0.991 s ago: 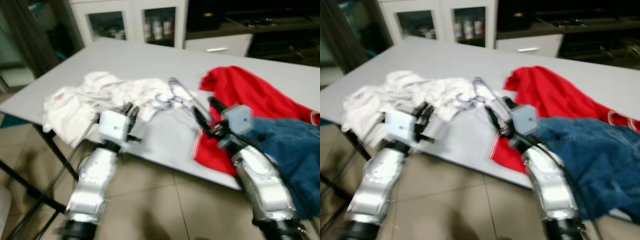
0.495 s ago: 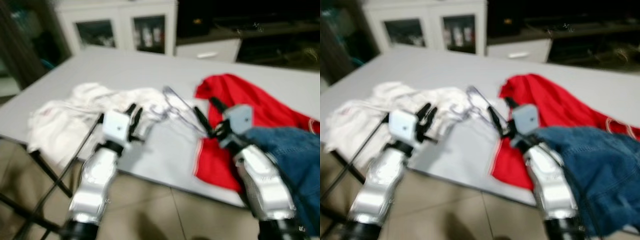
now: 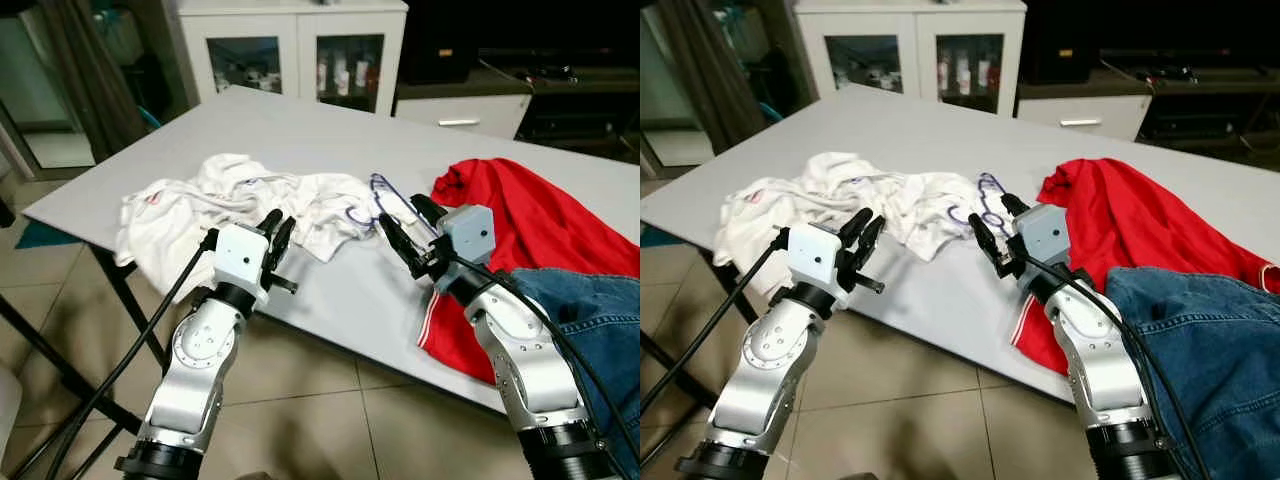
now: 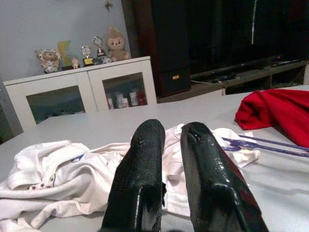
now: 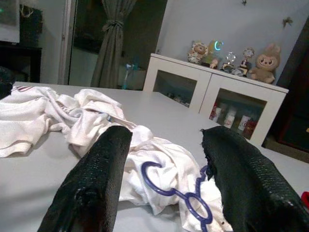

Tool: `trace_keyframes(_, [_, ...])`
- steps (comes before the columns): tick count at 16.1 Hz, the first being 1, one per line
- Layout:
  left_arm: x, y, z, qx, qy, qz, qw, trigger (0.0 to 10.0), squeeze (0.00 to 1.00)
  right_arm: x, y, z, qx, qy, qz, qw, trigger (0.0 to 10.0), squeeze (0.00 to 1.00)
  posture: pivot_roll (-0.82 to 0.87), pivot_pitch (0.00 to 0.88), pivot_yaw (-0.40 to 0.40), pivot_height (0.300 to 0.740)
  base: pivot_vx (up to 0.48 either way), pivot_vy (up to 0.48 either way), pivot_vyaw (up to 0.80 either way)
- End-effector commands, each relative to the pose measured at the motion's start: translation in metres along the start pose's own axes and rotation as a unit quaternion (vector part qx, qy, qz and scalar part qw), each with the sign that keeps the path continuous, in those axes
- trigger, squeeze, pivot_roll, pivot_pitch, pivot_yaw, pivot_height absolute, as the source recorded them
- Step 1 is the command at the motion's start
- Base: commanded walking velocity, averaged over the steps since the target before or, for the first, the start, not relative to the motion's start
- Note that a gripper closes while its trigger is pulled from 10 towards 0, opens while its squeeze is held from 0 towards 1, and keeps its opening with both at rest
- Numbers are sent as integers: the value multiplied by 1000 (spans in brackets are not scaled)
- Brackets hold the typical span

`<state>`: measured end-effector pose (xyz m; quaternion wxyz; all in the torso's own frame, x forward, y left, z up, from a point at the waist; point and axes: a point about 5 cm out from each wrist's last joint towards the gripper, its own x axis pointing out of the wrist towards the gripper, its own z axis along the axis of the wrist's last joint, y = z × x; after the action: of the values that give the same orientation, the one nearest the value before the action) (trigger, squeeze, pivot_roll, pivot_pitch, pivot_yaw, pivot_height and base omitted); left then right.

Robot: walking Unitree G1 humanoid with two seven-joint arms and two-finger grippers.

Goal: Hang hanger

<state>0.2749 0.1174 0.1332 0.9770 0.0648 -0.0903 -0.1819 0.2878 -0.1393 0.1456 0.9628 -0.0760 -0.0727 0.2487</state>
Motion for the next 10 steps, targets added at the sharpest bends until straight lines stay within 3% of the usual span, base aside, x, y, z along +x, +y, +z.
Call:
trace_keyframes(1, [1, 0, 4, 6, -8, -3, 1000, 10000, 0, 2, -4, 0, -9, 11, 3, 1000, 10000, 0, -57, 0, 32, 740, 0, 0, 0])
trace_keyframes(10, [0, -1, 3, 7, -6, -5, 1000, 10000, 0, 2, -3, -6, -14, 28, 7, 999, 10000, 0, -55, 0, 34, 740, 0, 0, 0])
